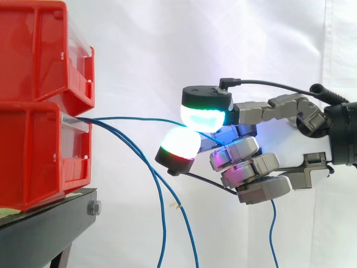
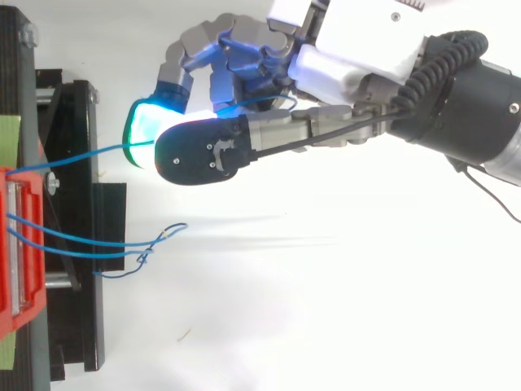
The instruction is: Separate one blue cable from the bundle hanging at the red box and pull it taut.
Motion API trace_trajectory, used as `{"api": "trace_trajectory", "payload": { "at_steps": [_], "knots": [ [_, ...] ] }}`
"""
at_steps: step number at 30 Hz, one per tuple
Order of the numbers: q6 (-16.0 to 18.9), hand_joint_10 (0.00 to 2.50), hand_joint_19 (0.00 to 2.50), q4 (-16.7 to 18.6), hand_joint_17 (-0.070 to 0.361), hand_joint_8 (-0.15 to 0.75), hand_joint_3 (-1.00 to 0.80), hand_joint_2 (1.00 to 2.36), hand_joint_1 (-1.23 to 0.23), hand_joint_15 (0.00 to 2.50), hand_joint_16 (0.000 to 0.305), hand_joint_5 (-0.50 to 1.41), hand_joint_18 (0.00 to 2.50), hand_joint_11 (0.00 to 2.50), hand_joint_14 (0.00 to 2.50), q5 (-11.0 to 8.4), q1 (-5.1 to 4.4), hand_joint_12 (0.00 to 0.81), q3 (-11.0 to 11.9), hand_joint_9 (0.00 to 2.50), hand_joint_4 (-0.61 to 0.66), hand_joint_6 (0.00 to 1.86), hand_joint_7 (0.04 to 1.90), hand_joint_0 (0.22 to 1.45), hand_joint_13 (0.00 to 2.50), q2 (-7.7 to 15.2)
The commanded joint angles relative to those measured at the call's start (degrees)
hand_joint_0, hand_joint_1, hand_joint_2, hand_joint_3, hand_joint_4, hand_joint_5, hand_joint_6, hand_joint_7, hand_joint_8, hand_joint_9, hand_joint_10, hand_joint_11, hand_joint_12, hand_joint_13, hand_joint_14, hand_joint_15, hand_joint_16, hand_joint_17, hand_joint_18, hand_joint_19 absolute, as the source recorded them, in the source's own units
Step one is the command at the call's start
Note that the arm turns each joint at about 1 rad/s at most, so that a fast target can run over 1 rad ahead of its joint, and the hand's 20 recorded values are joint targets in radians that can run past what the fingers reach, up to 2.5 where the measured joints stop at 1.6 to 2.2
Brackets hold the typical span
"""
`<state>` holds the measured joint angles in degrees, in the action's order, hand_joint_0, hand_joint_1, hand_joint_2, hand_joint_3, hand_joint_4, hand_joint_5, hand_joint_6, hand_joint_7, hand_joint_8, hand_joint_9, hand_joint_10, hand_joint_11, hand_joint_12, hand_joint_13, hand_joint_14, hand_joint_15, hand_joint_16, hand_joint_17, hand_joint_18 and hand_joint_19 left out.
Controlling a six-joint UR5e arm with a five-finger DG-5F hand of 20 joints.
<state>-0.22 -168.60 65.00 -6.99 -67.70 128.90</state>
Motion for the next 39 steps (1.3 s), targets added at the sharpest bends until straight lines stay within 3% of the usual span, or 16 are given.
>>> {"api": "trace_trajectory", "payload": {
  "at_steps": [1, 7, 12, 16, 22, 24, 25, 28, 30, 39],
  "knots": [
    [-0.1, 2.50, 1.86, 0.0, 0.074, 0.276, -0.16, 1.01, -0.78, 1.38, 0.033, -0.20, 1.34, 1.13, 2.50, 0.04, -0.04, 0.304, 0.0, 0.40, -0.07, 0.96, 0.86, 0.68, 0.72, 0.0],
    [0.1, 2.50, 1.85, 0.0, 0.074, 0.269, -0.10, 1.02, -0.77, 1.35, 0.033, -0.20, 1.34, 1.09, 2.50, -0.05, -0.04, 0.305, -0.1, 0.40, -0.14, 0.96, 0.98, 0.69, 0.72, 0.0],
    [0.3, 2.50, 1.71, -0.2, 0.084, 0.286, 0.00, 1.01, -0.76, 1.31, 0.037, -0.18, 1.34, 1.08, 2.50, 0.13, -0.21, 0.313, -0.1, 0.42, -0.18, 0.97, 1.08, 0.68, 0.75, 0.0],
    [0.4, 2.50, 1.63, -2.1, 0.089, 0.300, 0.04, 1.01, -0.74, 1.34, 0.040, -0.17, 1.31, 1.06, 2.50, 0.57, -0.56, 0.319, 0.0, 0.43, -0.18, 0.96, 1.18, 0.68, 0.76, 0.0],
    [1.0, 2.50, 1.49, -4.0, 0.098, 0.314, 0.02, 1.02, -0.73, 1.32, 0.044, -0.16, 1.27, 1.06, 2.50, 0.74, -0.92, 0.330, 0.0, 0.44, -0.17, 0.96, 1.19, 0.69, 0.76, 0.0],
    [1.0, 2.50, 1.47, -4.3, 0.098, 0.320, 0.00, 1.06, -0.73, 1.30, 0.044, -0.16, 1.26, 1.07, 2.50, 1.00, -1.00, 0.336, -0.1, 0.44, -0.14, 0.96, 1.17, 0.68, 0.76, 0.0],
    [1.0, 2.50, 1.47, -4.4, 0.100, 0.324, -0.02, 1.00, -0.73, 1.31, 0.044, -0.17, 1.27, 1.05, 2.50, 1.00, -1.00, 0.341, 0.0, 0.44, -0.09, 0.96, 1.13, 0.68, 0.76, -0.1],
    [1.2, 2.50, 1.64, -4.5, 0.091, 0.307, -0.19, 1.01, -0.72, 1.32, 0.041, -0.18, 1.26, 1.07, 2.50, 1.09, -1.09, 0.332, 0.0, 0.42, 0.03, 0.96, 1.03, 0.65, 0.73, 0.0],
    [1.3, 2.50, 1.94, -4.5, 0.075, 0.284, -0.30, 1.01, -0.66, 1.38, 0.033, -0.19, 1.27, 1.10, 2.50, 1.00, -1.09, 0.317, 0.0, 0.40, 0.06, 0.96, 1.02, 0.64, 0.70, 0.0],
    [1.3, 2.50, 1.96, -4.4, 0.073, 0.279, -0.43, 1.01, -0.58, 1.39, 0.032, -0.19, 1.27, 1.09, 2.50, 1.00, -1.09, 0.313, -0.1, 0.40, 0.08, 0.95, 1.00, 0.62, 0.69, 0.0]
  ]
}}
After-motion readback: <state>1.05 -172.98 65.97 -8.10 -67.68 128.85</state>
